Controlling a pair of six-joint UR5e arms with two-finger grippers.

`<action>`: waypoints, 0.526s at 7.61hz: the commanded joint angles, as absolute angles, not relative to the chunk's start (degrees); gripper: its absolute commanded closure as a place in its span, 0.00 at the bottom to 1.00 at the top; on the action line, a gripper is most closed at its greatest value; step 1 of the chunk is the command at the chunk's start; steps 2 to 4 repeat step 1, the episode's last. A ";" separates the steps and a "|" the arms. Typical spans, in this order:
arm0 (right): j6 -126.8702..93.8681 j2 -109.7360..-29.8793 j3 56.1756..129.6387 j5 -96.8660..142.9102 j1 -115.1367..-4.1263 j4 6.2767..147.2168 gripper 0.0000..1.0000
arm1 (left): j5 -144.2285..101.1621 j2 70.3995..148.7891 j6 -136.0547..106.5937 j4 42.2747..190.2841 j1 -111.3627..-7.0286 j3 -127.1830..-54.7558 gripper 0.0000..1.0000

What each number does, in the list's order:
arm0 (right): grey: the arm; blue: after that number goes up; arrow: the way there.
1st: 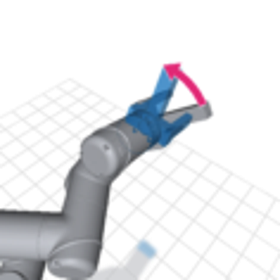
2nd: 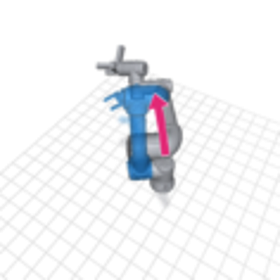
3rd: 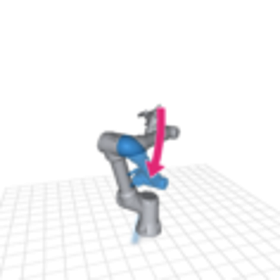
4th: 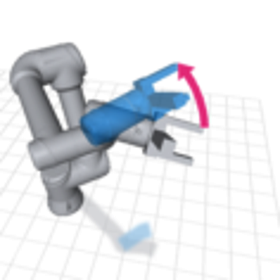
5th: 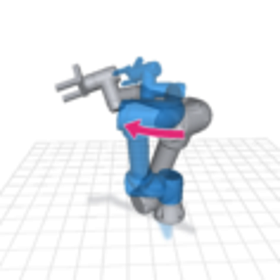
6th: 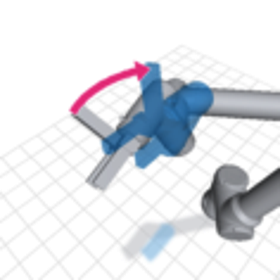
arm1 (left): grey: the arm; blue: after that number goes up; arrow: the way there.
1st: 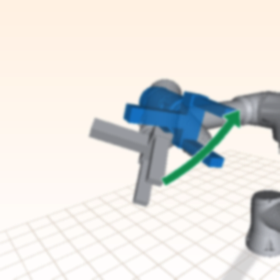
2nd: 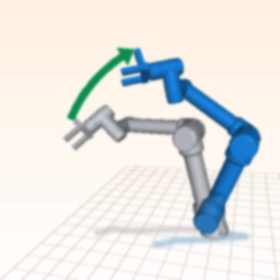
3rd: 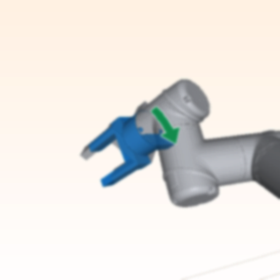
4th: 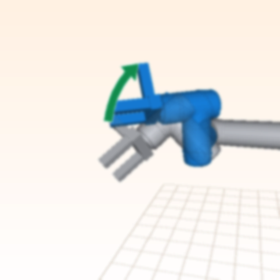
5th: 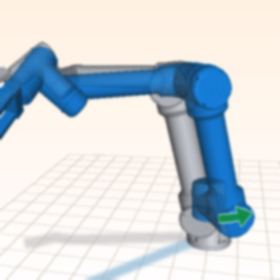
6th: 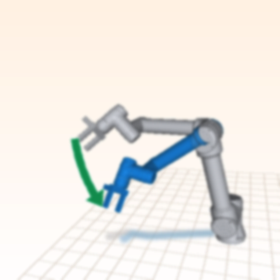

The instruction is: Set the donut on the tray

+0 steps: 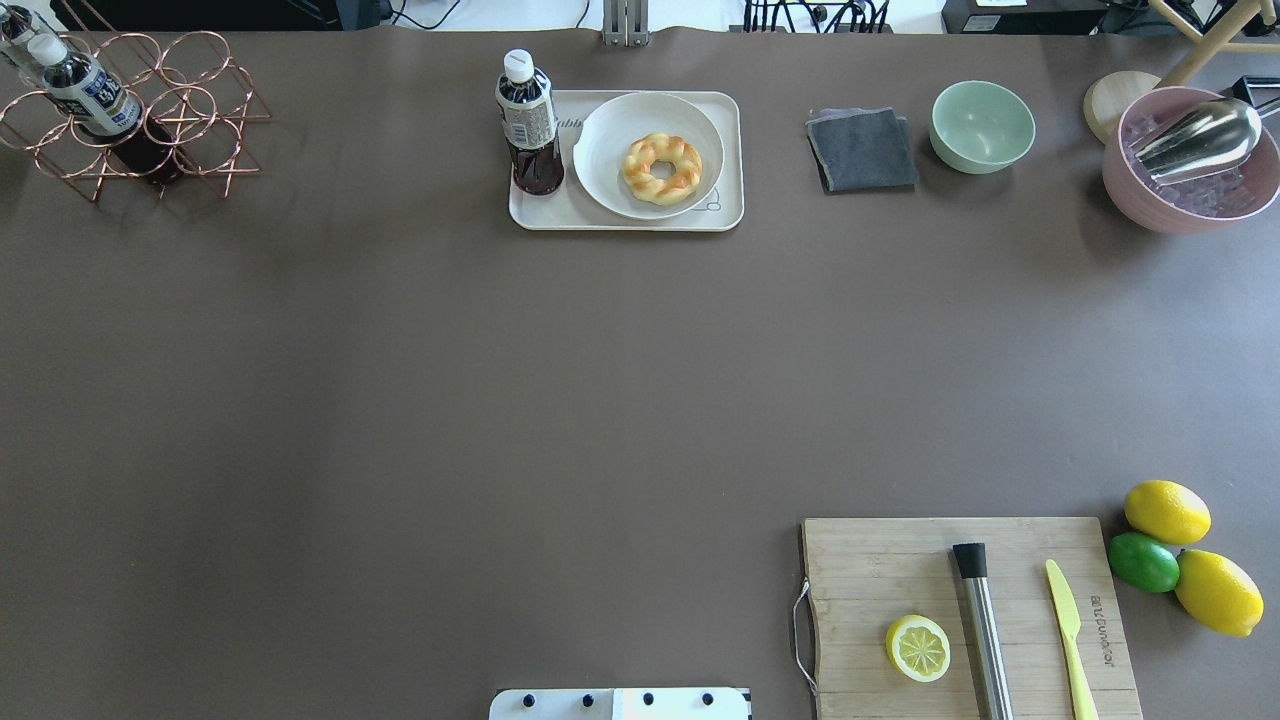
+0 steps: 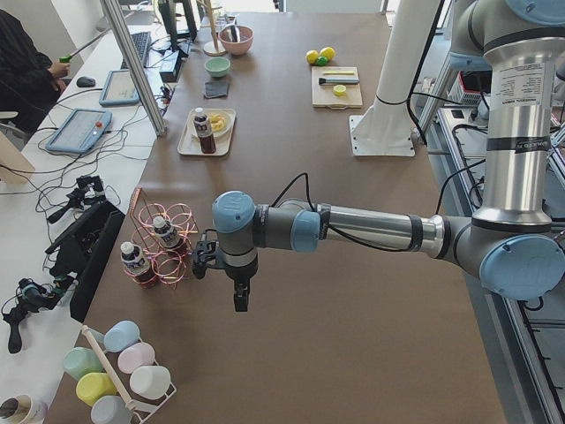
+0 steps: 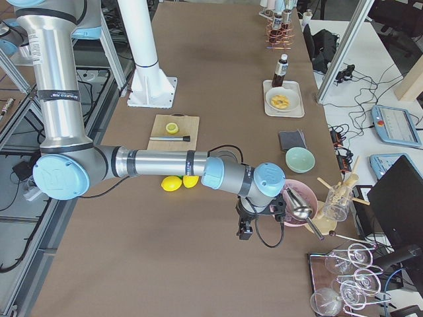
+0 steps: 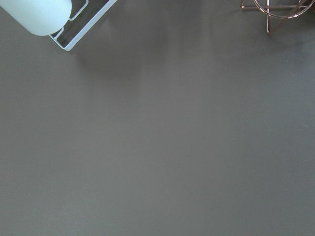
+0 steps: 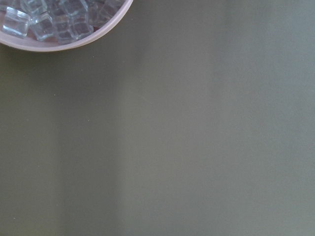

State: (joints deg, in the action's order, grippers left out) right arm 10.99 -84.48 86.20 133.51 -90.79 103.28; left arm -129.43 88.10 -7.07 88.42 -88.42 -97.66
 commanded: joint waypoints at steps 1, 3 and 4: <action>10.99 -84.46 86.48 133.85 -91.05 103.27 0.00 | -129.46 87.98 -7.12 88.42 -88.33 -97.56 0.02; 10.99 -84.46 86.48 133.85 -91.05 103.27 0.00 | -129.46 87.98 -7.12 88.42 -88.33 -97.56 0.02; 10.99 -84.46 86.48 133.85 -91.05 103.27 0.00 | -129.46 87.98 -7.12 88.42 -88.33 -97.56 0.02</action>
